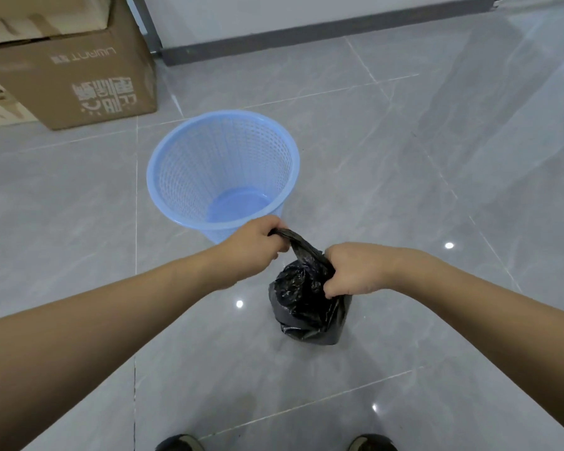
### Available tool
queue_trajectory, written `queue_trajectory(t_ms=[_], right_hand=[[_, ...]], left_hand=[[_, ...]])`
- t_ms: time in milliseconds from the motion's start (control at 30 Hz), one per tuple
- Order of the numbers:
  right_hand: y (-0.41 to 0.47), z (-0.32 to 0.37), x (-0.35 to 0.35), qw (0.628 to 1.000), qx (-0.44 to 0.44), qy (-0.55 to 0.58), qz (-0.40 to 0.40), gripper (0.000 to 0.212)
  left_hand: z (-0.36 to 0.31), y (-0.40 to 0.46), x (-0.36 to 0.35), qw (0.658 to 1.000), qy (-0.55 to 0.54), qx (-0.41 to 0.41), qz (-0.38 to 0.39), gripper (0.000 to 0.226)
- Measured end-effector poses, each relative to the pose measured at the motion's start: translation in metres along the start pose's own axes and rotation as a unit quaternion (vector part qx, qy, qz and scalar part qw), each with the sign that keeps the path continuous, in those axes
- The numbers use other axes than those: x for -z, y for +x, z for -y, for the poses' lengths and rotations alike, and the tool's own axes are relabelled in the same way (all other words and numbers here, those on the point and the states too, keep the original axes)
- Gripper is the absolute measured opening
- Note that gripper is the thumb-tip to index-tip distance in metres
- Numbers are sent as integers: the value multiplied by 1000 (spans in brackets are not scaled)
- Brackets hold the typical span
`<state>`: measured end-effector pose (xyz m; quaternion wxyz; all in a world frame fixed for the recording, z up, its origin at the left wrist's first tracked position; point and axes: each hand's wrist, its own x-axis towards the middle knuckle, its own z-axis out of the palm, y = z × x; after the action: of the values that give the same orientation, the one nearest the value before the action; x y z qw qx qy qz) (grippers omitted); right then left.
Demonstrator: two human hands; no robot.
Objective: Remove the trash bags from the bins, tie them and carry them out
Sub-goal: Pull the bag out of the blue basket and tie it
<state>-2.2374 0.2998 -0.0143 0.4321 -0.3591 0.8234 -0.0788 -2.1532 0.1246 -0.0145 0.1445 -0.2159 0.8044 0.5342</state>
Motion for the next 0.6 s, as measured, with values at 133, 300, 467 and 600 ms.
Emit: queue_trajectory(t_ms=[133, 300, 467, 600], right_hand=[[-6, -6, -5, 963, 56, -145, -219, 22], [-16, -16, -13, 909, 159, -225, -313, 45], [-16, -16, -14, 907, 173, -188, -336, 30], [-8, -18, -13, 938, 138, -79, -308, 14]], left_hand=[[10, 8, -10, 984, -159, 77, 5, 8], [14, 9, -15, 975, -168, 142, 30, 16], [6, 4, -18, 985, -155, 77, 12, 26], [10, -3, -23, 991, -107, 38, 76, 60]])
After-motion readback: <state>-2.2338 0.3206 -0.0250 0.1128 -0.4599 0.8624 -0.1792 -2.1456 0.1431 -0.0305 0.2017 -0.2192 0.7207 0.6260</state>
